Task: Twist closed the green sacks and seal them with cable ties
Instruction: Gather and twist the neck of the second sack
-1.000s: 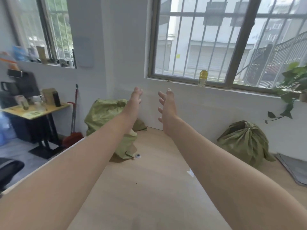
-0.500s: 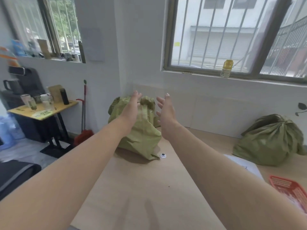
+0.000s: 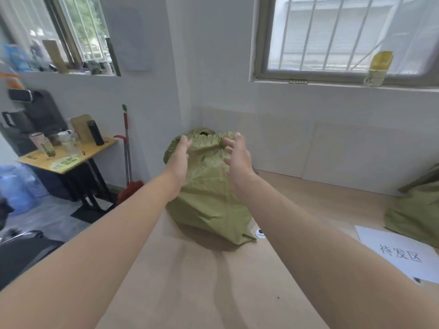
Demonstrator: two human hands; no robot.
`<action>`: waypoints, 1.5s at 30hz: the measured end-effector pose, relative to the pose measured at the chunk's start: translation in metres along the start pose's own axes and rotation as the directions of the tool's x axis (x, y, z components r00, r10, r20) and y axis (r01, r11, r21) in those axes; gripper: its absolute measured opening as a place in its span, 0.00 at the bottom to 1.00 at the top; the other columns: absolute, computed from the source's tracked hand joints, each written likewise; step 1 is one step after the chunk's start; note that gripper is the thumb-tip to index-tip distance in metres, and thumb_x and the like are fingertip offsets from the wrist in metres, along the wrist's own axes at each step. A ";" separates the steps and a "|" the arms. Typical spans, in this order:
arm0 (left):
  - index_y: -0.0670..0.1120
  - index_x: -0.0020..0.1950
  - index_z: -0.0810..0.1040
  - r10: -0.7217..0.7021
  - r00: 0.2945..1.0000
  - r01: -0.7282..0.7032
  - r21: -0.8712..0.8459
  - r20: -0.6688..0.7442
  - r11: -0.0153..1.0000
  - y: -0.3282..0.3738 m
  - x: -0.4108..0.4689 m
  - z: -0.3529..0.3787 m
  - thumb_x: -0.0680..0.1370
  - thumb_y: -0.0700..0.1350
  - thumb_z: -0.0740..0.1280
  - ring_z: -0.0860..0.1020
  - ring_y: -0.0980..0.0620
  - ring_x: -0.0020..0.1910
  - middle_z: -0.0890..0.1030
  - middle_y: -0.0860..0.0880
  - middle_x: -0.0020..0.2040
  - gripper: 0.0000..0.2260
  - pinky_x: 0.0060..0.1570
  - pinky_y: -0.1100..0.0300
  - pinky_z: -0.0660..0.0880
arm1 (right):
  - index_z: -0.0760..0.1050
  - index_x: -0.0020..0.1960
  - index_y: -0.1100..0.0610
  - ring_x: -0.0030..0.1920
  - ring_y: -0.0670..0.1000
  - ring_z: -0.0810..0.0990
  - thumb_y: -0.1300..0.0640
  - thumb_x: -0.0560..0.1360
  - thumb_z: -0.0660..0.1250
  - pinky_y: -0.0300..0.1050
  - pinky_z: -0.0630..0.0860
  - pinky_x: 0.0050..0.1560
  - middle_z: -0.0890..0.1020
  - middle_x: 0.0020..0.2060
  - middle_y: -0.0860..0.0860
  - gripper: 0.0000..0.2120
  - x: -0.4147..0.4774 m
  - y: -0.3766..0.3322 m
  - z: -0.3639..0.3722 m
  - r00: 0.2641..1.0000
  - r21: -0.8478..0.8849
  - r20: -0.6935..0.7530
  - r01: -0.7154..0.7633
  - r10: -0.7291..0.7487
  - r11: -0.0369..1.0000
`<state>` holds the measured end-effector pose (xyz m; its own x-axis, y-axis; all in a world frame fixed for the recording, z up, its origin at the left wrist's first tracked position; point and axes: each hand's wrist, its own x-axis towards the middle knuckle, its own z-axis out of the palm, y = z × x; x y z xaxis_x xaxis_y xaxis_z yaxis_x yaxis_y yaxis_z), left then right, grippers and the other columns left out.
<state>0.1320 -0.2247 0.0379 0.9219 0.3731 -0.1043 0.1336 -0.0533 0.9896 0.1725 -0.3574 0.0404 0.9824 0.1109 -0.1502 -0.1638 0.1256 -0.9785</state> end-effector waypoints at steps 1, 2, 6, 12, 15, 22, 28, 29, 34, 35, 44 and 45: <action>0.61 0.78 0.65 -0.002 1.000 0.002 -0.001 -0.005 1.000 0.000 0.014 -0.003 0.83 0.67 0.44 0.57 0.42 0.81 0.60 0.48 0.82 0.27 0.78 0.39 0.53 | 0.79 0.68 0.45 0.70 0.56 0.73 0.35 0.82 0.51 0.62 0.64 0.75 0.74 0.72 0.50 0.26 0.011 0.000 0.004 1.000 0.008 -0.003 -0.005 0.005 1.000; 0.61 0.78 0.66 -0.007 1.000 0.007 -0.004 -0.013 1.000 0.000 0.028 -0.006 0.83 0.67 0.44 0.57 0.42 0.81 0.60 0.48 0.82 0.27 0.78 0.38 0.54 | 0.79 0.68 0.46 0.70 0.56 0.73 0.36 0.82 0.51 0.62 0.64 0.75 0.74 0.71 0.50 0.26 0.023 0.001 0.007 1.000 0.010 -0.004 -0.007 0.007 1.000; 0.60 0.79 0.65 -0.041 0.999 0.041 -0.034 -0.020 0.999 0.001 0.074 -0.016 0.83 0.67 0.45 0.57 0.41 0.81 0.59 0.48 0.82 0.27 0.77 0.38 0.55 | 0.80 0.67 0.46 0.70 0.55 0.72 0.37 0.83 0.51 0.61 0.63 0.75 0.75 0.70 0.48 0.25 0.063 0.004 0.013 0.999 0.005 -0.019 -0.038 0.038 0.999; 0.59 0.79 0.66 -0.049 0.999 0.049 -0.012 -0.001 0.999 -0.017 0.138 -0.029 0.84 0.66 0.44 0.59 0.46 0.80 0.61 0.48 0.81 0.28 0.77 0.45 0.54 | 0.76 0.71 0.47 0.68 0.53 0.74 0.35 0.81 0.52 0.58 0.65 0.74 0.76 0.69 0.48 0.27 0.112 0.013 0.027 0.989 -0.018 -0.135 -0.059 0.056 0.998; 0.65 0.73 0.73 -0.080 0.997 0.080 -0.008 0.017 0.997 -0.025 0.171 -0.035 0.80 0.71 0.46 0.62 0.48 0.79 0.63 0.49 0.80 0.28 0.78 0.45 0.55 | 0.74 0.74 0.48 0.72 0.52 0.71 0.37 0.82 0.53 0.52 0.62 0.71 0.74 0.73 0.48 0.27 0.128 0.019 0.034 0.983 -0.013 -0.167 -0.079 0.076 0.997; 0.55 0.67 0.78 -0.189 0.981 0.191 -0.065 0.039 0.979 -0.044 0.238 -0.046 0.74 0.76 0.53 0.77 0.49 0.63 0.79 0.51 0.65 0.34 0.69 0.45 0.71 | 0.70 0.76 0.52 0.72 0.55 0.70 0.41 0.84 0.52 0.51 0.63 0.62 0.73 0.73 0.51 0.26 0.176 0.025 0.044 0.956 -0.065 -0.284 -0.090 0.068 0.994; 0.54 0.68 0.79 -0.267 0.960 0.267 0.010 0.082 0.964 -0.064 0.269 -0.059 0.76 0.73 0.54 0.80 0.48 0.61 0.82 0.50 0.63 0.33 0.68 0.44 0.73 | 0.60 0.82 0.51 0.77 0.58 0.65 0.35 0.79 0.56 0.62 0.61 0.76 0.65 0.79 0.50 0.35 0.203 0.048 0.053 0.935 -0.099 -0.327 -0.180 0.139 0.979; 0.54 0.65 0.80 -0.269 0.956 0.268 0.020 0.114 0.963 -0.064 0.271 -0.057 0.77 0.72 0.55 0.80 0.48 0.60 0.83 0.50 0.61 0.30 0.67 0.45 0.73 | 0.57 0.82 0.51 0.78 0.58 0.63 0.35 0.79 0.57 0.62 0.60 0.76 0.64 0.80 0.50 0.36 0.206 0.050 0.053 0.933 -0.096 -0.323 -0.202 0.162 0.975; 0.54 0.59 0.83 -0.295 0.930 0.277 0.108 0.218 0.955 -0.062 0.282 -0.046 0.78 0.67 0.62 0.83 0.45 0.55 0.86 0.48 0.55 0.22 0.62 0.45 0.77 | 0.56 0.82 0.51 0.75 0.58 0.69 0.25 0.66 0.59 0.63 0.63 0.68 0.75 0.73 0.49 0.52 0.216 0.057 0.059 0.943 -0.094 -0.234 -0.264 0.236 0.960; 0.56 0.62 0.82 -0.290 0.928 0.266 0.129 0.234 0.955 -0.061 0.284 -0.044 0.77 0.67 0.61 0.83 0.45 0.57 0.85 0.49 0.57 0.22 0.63 0.45 0.77 | 0.56 0.82 0.51 0.72 0.57 0.72 0.25 0.67 0.60 0.61 0.65 0.66 0.79 0.68 0.48 0.51 0.219 0.060 0.061 0.948 -0.101 -0.213 -0.262 0.236 0.960; 0.63 0.76 0.68 0.046 0.943 -0.065 0.046 0.331 0.997 -0.050 0.277 -0.038 0.86 0.47 0.57 0.76 0.59 0.66 0.77 0.62 0.66 0.20 0.69 0.55 0.70 | 0.70 0.74 0.43 0.53 0.52 0.83 0.31 0.80 0.57 0.52 0.71 0.57 0.79 0.64 0.49 0.28 0.210 0.059 0.077 0.975 -0.107 -0.050 -0.220 0.216 0.970; 0.61 0.77 0.67 0.090 0.940 -0.107 0.033 0.329 0.994 -0.049 0.275 -0.038 0.86 0.45 0.57 0.76 0.60 0.65 0.78 0.62 0.66 0.20 0.68 0.57 0.71 | 0.70 0.73 0.43 0.54 0.52 0.82 0.34 0.81 0.57 0.50 0.72 0.57 0.79 0.63 0.48 0.25 0.208 0.057 0.077 0.977 -0.093 -0.054 -0.211 0.207 0.973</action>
<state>0.3653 -0.0837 -0.0357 0.9983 0.0408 -0.0414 0.0461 -0.1234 0.9913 0.3607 -0.2508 -0.0359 0.9306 0.0810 -0.3568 -0.3586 0.0073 -0.9335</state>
